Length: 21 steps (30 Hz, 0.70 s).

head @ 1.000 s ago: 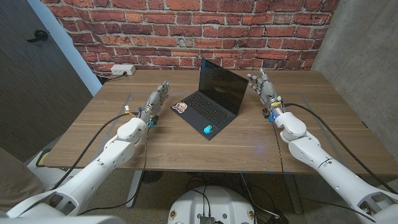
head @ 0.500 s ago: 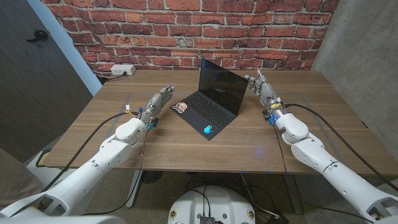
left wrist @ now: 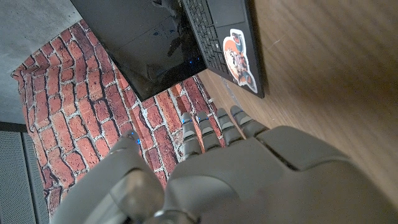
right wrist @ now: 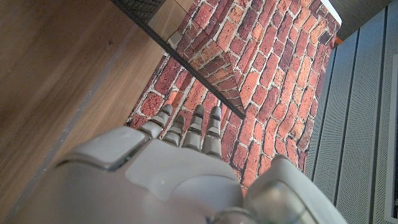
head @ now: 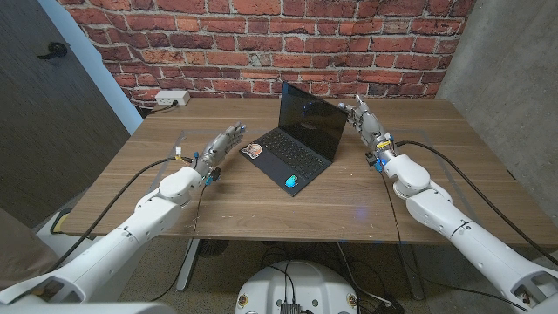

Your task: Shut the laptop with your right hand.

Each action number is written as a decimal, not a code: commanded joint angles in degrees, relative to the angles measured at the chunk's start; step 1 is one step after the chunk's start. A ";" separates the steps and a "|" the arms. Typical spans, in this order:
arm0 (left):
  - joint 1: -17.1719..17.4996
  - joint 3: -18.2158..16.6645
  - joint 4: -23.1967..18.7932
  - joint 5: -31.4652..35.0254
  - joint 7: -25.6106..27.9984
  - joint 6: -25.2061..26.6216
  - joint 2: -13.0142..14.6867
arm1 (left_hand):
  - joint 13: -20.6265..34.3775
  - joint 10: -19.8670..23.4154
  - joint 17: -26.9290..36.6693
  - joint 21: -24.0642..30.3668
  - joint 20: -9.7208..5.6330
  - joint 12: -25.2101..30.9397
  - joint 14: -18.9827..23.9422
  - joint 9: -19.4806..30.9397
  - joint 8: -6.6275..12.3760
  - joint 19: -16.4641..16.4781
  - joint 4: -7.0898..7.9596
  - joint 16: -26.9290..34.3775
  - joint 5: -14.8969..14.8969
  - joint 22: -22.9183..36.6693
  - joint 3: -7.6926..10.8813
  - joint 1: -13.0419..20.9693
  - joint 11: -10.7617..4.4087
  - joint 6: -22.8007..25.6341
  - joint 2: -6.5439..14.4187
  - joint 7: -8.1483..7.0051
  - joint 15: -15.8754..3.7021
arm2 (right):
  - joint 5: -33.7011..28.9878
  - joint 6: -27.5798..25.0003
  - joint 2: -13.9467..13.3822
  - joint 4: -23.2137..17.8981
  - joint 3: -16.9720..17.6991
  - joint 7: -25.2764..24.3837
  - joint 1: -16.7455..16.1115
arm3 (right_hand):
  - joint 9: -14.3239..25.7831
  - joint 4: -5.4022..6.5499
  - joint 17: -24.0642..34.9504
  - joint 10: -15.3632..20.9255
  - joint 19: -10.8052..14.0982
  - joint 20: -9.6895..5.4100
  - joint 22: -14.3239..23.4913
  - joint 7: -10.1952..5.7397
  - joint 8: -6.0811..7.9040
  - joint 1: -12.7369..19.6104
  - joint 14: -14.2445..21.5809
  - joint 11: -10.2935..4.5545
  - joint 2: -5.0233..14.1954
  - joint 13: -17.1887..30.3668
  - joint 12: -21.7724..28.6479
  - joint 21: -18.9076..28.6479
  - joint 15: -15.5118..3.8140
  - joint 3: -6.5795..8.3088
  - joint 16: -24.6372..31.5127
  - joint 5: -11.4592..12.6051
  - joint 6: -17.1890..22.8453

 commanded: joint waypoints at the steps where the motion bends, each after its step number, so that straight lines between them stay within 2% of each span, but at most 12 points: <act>1: -0.17 0.71 2.32 -1.19 -2.20 -1.39 -1.24 | 0.29 0.32 0.15 0.82 -2.36 -0.16 0.96 0.27 -0.17 2.33 -0.42 0.15 0.32 0.17 0.28 0.43 0.26 0.22 -0.04 -0.12 -4.55 | -0.50 -1.03 0.02 -0.27 -0.26 -0.08 0.85 | 0.24 -0.46 0.21 -0.33 0.20 0.08 0.24 0.43 -0.13 0.39 -0.21 0.28 0.08 0.19 -0.29 0.35 -0.29 0.18 -0.10 0.24 0.38; 4: -0.53 1.02 4.08 -1.25 -1.87 -2.31 -2.70 | 0.32 -0.33 0.19 1.68 -2.27 -0.85 0.21 0.31 -0.68 5.80 -0.58 -0.66 0.30 0.26 0.23 0.64 0.19 -0.04 -0.02 -0.01 -4.40 | -0.57 -0.97 -0.32 -0.87 -0.10 -0.19 0.48 | 0.24 -0.49 0.21 -0.34 0.21 0.05 0.24 0.44 -0.17 0.42 -0.21 0.26 0.07 0.19 -0.31 0.35 -0.34 0.17 -0.09 0.24 0.37; 5: -0.95 1.22 4.94 -1.60 -2.80 -2.55 -3.01 | 0.32 -0.45 0.20 1.62 -2.28 -0.92 -0.04 0.31 -0.70 5.77 -0.59 -0.78 0.30 0.26 0.23 0.66 0.22 -0.04 -0.02 0.03 -4.35 | -1.08 -2.74 -0.64 -3.27 -0.10 -1.65 -0.04 | 0.24 -0.50 0.21 -0.34 0.21 0.05 0.24 0.45 -0.19 0.43 -0.25 0.26 0.07 0.19 -0.32 0.35 -0.32 0.17 -0.11 0.24 0.35; 8: -1.76 1.81 6.27 -1.08 -3.12 -3.16 -3.77 | 0.33 -0.60 0.21 1.50 -2.29 -1.03 -0.34 0.32 -0.76 5.66 -0.62 -0.94 0.31 0.25 0.25 0.72 0.21 -0.04 0.02 0.02 -4.37 | -1.12 -3.36 -0.97 -4.29 0.06 -2.13 -0.53 | 0.24 -0.54 0.21 -0.29 0.21 0.07 0.24 0.46 -0.26 0.47 -0.25 0.13 0.06 0.19 -0.31 0.35 -0.34 0.15 -0.11 0.24 0.32; 9: -1.96 1.96 6.49 -0.98 -3.21 -3.25 -3.94 | 0.33 -0.55 0.23 1.43 -0.85 -1.12 -0.64 0.33 -0.82 5.92 -0.67 -1.11 0.31 0.23 0.28 0.81 0.07 0.07 0.09 0.02 -4.39 | -1.01 -3.53 -1.04 -4.55 0.14 -2.23 -0.69 | 0.24 -0.54 0.21 -0.28 0.21 0.09 0.24 0.48 -0.28 0.47 -0.24 0.07 0.05 0.19 -0.31 0.35 -0.35 0.14 -0.10 0.24 0.29; 10: -2.09 2.12 6.57 -0.61 -3.00 -3.33 -4.04 | 0.33 -0.51 0.25 1.49 -0.32 -1.15 -0.82 0.34 -0.86 6.32 -0.69 -1.20 0.31 0.22 0.29 0.85 0.11 0.12 0.12 0.02 -4.36 | -1.02 -3.49 -1.12 -4.67 0.18 -2.23 -0.81 | 0.24 -0.56 0.21 -0.32 0.22 0.08 0.24 0.47 -0.33 0.48 -0.25 0.08 0.05 0.19 -0.34 0.36 -0.36 0.13 -0.11 0.24 0.20; 11: -2.25 2.32 6.60 -0.25 -2.97 -3.29 -4.00 | 0.33 -0.39 0.28 1.19 1.46 -1.24 -1.19 0.35 -0.80 6.21 -0.74 -1.36 0.30 0.18 0.30 0.94 0.13 0.65 0.18 -0.28 -4.25 | -1.03 -3.60 -1.19 -4.90 0.25 -2.39 -0.96 | 0.24 -0.56 0.21 -0.33 0.22 0.10 0.24 0.49 -0.34 0.49 -0.25 0.07 0.04 0.19 -0.35 0.35 -0.35 0.13 -0.10 0.24 0.20; 12: -2.42 2.43 6.85 -0.10 -3.15 -3.54 -4.08 | 0.34 -0.35 0.32 0.87 4.68 -1.42 -1.39 0.37 -1.01 6.43 -0.76 -1.41 0.29 0.14 0.32 1.02 0.11 0.73 0.29 -0.74 -4.34 | -1.09 -3.58 -1.29 -5.04 0.30 -2.45 -1.06 | 0.24 -0.58 0.21 -0.42 0.22 0.11 0.24 0.49 -0.36 0.50 -0.24 -0.06 0.04 0.19 -0.39 0.36 -0.31 0.12 -0.10 0.24 0.20; 13: -2.48 2.47 6.93 -0.12 -3.19 -3.57 -4.16 | 0.34 -0.27 0.32 0.84 5.42 -1.44 -1.38 0.38 -1.04 6.68 -0.77 -1.40 0.29 0.12 0.33 1.04 0.08 0.82 0.31 -0.92 -4.33 | -1.06 -3.66 -1.34 -5.20 0.37 -2.54 -1.18 | 0.24 -0.59 0.22 -0.46 0.22 0.12 0.24 0.49 -0.40 0.51 -0.28 -0.13 0.03 0.18 -0.42 0.36 -0.31 0.11 -0.11 0.24 0.15; 21: -2.78 2.68 7.27 0.03 -3.59 -3.51 -4.06 | 0.34 -0.47 0.35 -0.11 5.84 -1.68 -2.00 0.38 -1.16 5.39 -0.80 -1.58 0.27 0.09 0.34 1.11 0.19 1.19 0.38 -1.65 -4.10 | -0.51 -3.69 -1.57 -5.67 0.76 -2.50 -1.72 | 0.25 -0.66 0.22 -0.53 0.16 0.30 0.24 0.40 -0.56 0.57 -0.42 -0.33 0.03 0.18 -0.50 0.33 -0.39 0.06 -0.15 0.24 0.05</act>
